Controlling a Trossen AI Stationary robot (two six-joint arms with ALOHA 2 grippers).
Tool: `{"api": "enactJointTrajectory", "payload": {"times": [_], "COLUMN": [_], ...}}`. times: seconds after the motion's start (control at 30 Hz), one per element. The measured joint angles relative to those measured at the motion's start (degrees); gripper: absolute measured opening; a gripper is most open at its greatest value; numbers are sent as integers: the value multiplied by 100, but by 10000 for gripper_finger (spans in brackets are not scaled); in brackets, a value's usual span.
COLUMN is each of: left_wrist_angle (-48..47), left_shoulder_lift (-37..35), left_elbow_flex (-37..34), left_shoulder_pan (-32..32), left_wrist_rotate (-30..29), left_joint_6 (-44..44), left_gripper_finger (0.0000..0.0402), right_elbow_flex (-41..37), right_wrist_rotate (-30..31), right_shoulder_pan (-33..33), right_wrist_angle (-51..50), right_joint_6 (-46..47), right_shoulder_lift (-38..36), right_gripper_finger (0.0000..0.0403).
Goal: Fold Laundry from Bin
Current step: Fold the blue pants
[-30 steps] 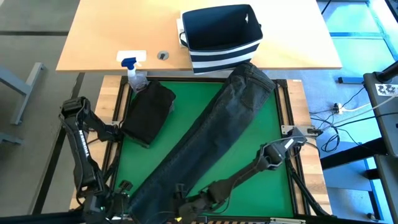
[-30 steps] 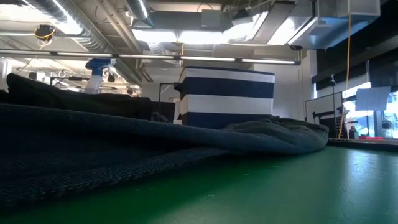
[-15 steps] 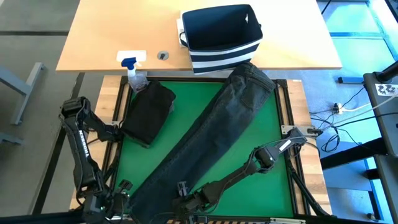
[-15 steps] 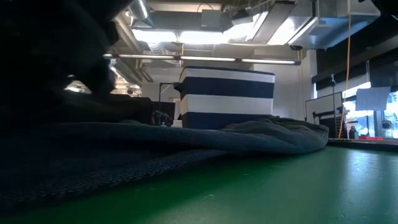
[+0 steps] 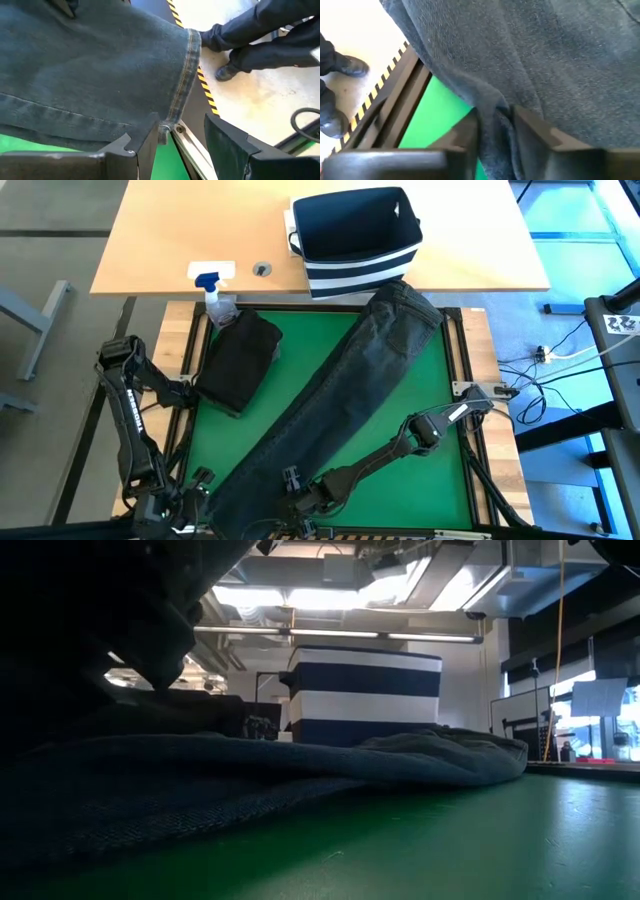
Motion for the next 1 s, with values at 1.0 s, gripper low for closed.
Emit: {"api": "enactJointTrajectory", "payload": {"times": [1.0], "left_wrist_angle": [775], "left_shoulder_lift": [695], "left_elbow_flex": [-544], "left_shoulder_pan": [348], "left_wrist_rotate": [-785], "left_joint_6": [356], "left_gripper_finger": [188], "right_elbow_flex": [-33], "right_wrist_rotate": [242], "right_shoulder_pan": [-509], "right_wrist_angle": [-1236], "right_joint_6": [2218], "right_shoulder_lift": [-472], "right_gripper_finger": [16]}}
